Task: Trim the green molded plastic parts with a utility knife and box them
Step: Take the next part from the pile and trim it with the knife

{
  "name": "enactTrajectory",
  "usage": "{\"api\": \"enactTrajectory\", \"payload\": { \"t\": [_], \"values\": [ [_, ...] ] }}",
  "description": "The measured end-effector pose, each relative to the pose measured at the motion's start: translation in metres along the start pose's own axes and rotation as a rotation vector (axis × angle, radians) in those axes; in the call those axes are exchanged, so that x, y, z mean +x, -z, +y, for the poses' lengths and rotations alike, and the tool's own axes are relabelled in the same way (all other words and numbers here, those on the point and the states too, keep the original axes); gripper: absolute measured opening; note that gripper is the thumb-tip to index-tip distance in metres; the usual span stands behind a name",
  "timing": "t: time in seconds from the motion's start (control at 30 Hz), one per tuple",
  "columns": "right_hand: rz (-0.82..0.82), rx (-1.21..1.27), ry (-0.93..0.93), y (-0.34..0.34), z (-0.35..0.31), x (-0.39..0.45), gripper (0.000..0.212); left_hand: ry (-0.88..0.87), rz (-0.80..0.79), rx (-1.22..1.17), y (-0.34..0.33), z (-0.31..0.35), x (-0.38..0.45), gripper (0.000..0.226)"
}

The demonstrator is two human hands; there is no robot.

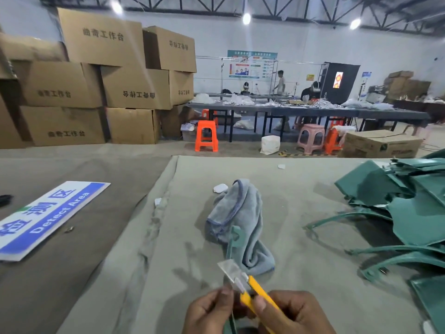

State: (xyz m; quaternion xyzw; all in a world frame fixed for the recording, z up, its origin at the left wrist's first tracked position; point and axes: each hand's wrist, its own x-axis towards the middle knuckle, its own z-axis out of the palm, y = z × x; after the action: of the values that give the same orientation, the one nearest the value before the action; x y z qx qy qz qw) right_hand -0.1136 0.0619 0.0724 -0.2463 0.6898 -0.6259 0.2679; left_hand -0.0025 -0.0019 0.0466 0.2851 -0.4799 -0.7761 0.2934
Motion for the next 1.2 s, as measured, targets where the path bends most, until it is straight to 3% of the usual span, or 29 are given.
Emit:
{"api": "enactTrajectory", "payload": {
  "t": [0.03,0.07,0.1,0.13,0.23,0.4,0.53,0.63,0.73,0.93,1.03,1.2],
  "values": [
    [0.064,-0.027,0.188,0.037,0.012,-0.021,0.022,0.000,-0.016,-0.027,0.001,-0.004,0.002,0.052],
    [0.221,0.011,0.336,0.022,0.041,-0.019,0.023,0.000,-0.001,-0.075,0.004,-0.004,0.002,0.055],
    [0.428,-0.072,0.440,0.033,0.040,-0.021,0.022,0.021,0.033,-0.118,0.007,-0.004,0.005,0.057],
    [0.492,-0.201,0.550,0.039,0.044,-0.017,0.022,0.027,0.042,-0.170,0.008,-0.002,0.003,0.057],
    [0.386,-0.400,0.772,0.042,0.055,-0.011,0.027,0.123,0.035,-0.290,0.010,0.002,0.004,0.053],
    [0.346,-0.691,0.903,0.041,0.059,-0.004,0.026,0.274,-0.140,-0.495,-0.002,0.011,-0.013,0.052],
    [0.331,-0.855,0.937,0.046,0.062,0.005,0.028,0.315,-0.175,-0.521,-0.006,-0.001,-0.015,0.047],
    [0.487,-0.968,1.010,0.053,0.065,0.004,0.029,0.327,-0.168,-0.550,-0.012,-0.004,-0.016,0.037],
    [0.607,-0.875,1.065,0.049,0.069,0.001,0.030,0.341,-0.195,-0.563,-0.014,-0.006,-0.019,0.035],
    [0.336,-0.749,0.931,0.050,0.065,-0.003,0.026,0.400,-0.357,-0.602,0.002,-0.010,-0.014,0.048],
    [0.351,-0.668,0.893,0.057,0.063,-0.002,0.025,0.403,-0.538,-0.593,-0.001,-0.003,-0.016,0.035],
    [0.353,-0.530,0.961,0.056,0.060,-0.007,0.019,0.463,-0.742,-0.712,0.004,-0.001,-0.018,0.038]
  ]
}}
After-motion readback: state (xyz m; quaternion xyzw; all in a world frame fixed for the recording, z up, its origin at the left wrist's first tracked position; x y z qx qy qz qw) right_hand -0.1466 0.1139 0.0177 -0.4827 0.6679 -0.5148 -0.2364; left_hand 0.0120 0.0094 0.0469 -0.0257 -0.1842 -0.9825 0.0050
